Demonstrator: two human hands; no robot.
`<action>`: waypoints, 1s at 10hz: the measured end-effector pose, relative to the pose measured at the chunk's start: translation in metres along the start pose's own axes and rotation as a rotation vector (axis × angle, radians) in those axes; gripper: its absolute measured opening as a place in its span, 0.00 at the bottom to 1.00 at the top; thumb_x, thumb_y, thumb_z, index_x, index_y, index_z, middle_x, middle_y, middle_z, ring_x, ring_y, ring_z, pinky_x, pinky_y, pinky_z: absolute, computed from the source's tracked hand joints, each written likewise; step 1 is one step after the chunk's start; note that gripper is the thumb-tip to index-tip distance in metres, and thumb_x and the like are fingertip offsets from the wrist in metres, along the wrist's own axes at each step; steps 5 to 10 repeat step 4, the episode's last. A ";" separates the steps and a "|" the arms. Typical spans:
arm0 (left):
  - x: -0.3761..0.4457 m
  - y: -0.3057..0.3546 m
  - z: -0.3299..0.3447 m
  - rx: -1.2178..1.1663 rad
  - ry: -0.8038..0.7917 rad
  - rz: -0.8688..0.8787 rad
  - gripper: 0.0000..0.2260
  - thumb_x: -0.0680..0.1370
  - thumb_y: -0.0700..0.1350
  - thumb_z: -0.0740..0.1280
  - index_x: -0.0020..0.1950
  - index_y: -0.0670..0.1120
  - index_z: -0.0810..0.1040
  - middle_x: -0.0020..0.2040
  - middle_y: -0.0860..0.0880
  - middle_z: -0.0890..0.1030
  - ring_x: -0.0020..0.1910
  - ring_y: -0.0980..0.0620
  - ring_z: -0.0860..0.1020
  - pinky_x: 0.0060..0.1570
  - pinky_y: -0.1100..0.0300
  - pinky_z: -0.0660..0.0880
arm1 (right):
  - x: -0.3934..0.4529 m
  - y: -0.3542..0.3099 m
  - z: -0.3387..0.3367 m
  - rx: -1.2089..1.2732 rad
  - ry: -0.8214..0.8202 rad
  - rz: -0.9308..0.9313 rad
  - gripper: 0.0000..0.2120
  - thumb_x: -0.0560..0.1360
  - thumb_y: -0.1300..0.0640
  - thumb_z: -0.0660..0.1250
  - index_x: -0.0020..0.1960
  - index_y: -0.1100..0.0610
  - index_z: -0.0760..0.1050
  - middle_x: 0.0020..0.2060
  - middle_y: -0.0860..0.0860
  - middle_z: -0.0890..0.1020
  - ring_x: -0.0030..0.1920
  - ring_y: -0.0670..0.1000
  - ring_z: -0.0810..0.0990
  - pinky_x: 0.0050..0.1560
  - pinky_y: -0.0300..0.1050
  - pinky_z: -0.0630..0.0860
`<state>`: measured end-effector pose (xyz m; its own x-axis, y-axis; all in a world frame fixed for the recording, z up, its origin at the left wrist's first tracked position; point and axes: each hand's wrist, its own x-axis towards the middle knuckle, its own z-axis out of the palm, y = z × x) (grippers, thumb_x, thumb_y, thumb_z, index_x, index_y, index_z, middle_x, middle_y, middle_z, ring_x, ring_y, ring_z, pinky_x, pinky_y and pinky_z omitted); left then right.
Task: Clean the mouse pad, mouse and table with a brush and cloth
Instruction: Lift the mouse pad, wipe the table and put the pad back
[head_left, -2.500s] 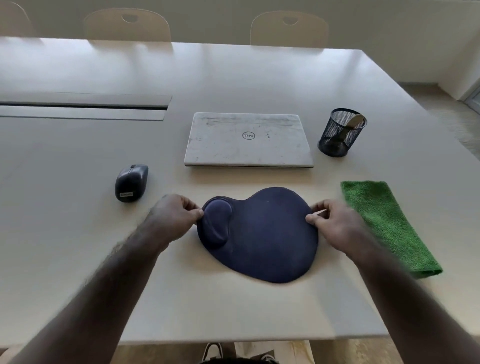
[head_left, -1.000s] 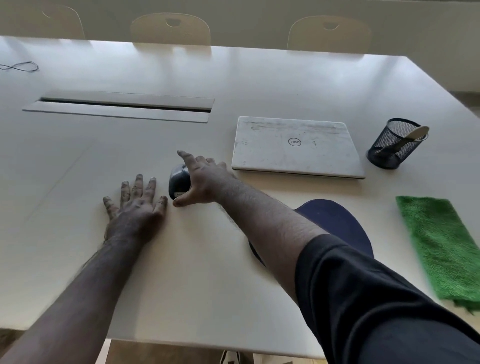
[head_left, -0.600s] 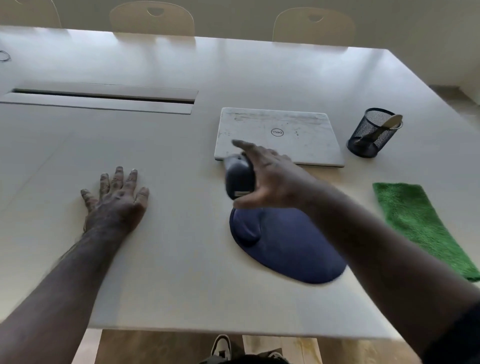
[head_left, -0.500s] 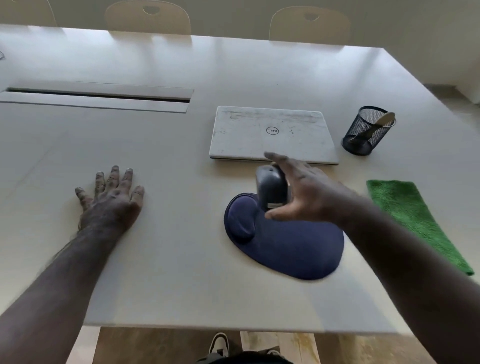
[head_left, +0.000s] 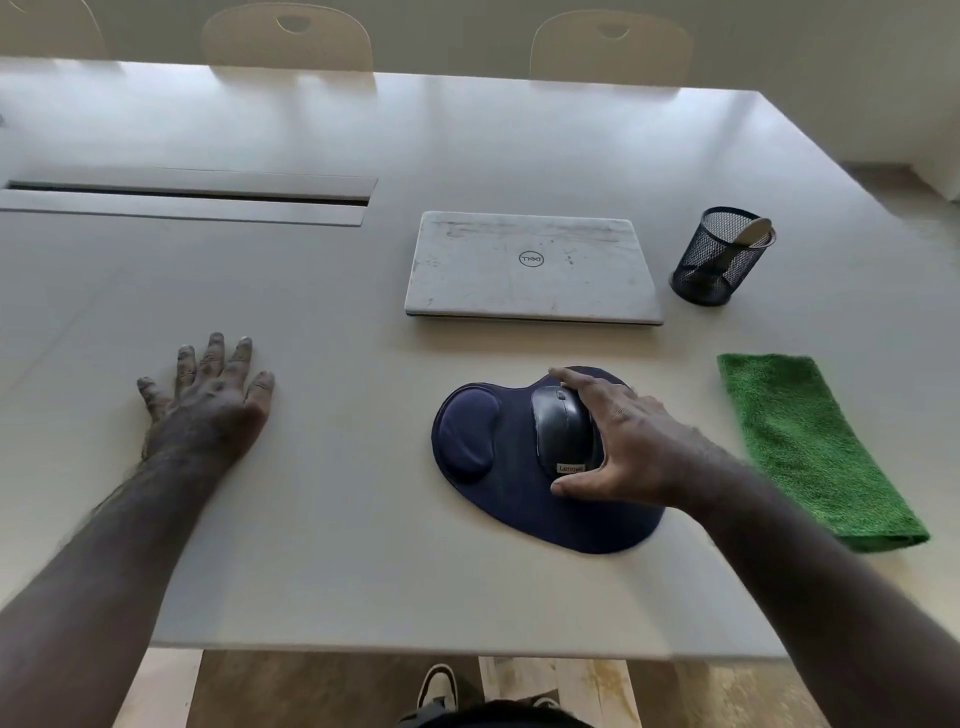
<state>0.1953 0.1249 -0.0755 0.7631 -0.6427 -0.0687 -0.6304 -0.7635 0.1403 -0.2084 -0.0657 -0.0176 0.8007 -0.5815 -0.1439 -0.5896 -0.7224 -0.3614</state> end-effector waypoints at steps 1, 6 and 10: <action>0.001 0.001 0.000 0.002 0.012 0.000 0.29 0.78 0.64 0.45 0.79 0.58 0.48 0.80 0.55 0.45 0.78 0.50 0.44 0.71 0.37 0.37 | 0.001 0.001 -0.006 0.017 -0.066 0.007 0.59 0.57 0.27 0.73 0.76 0.34 0.40 0.77 0.40 0.57 0.73 0.44 0.56 0.65 0.42 0.56; -0.012 0.027 -0.024 0.022 0.132 0.081 0.28 0.80 0.59 0.48 0.79 0.55 0.50 0.80 0.50 0.46 0.78 0.47 0.42 0.70 0.34 0.37 | 0.005 0.023 -0.077 0.100 0.143 0.001 0.57 0.59 0.19 0.62 0.79 0.40 0.43 0.80 0.43 0.53 0.78 0.45 0.53 0.78 0.56 0.56; -0.012 0.027 -0.024 0.022 0.132 0.081 0.28 0.80 0.59 0.48 0.79 0.55 0.50 0.80 0.50 0.46 0.78 0.47 0.42 0.70 0.34 0.37 | 0.005 0.023 -0.077 0.100 0.143 0.001 0.57 0.59 0.19 0.62 0.79 0.40 0.43 0.80 0.43 0.53 0.78 0.45 0.53 0.78 0.56 0.56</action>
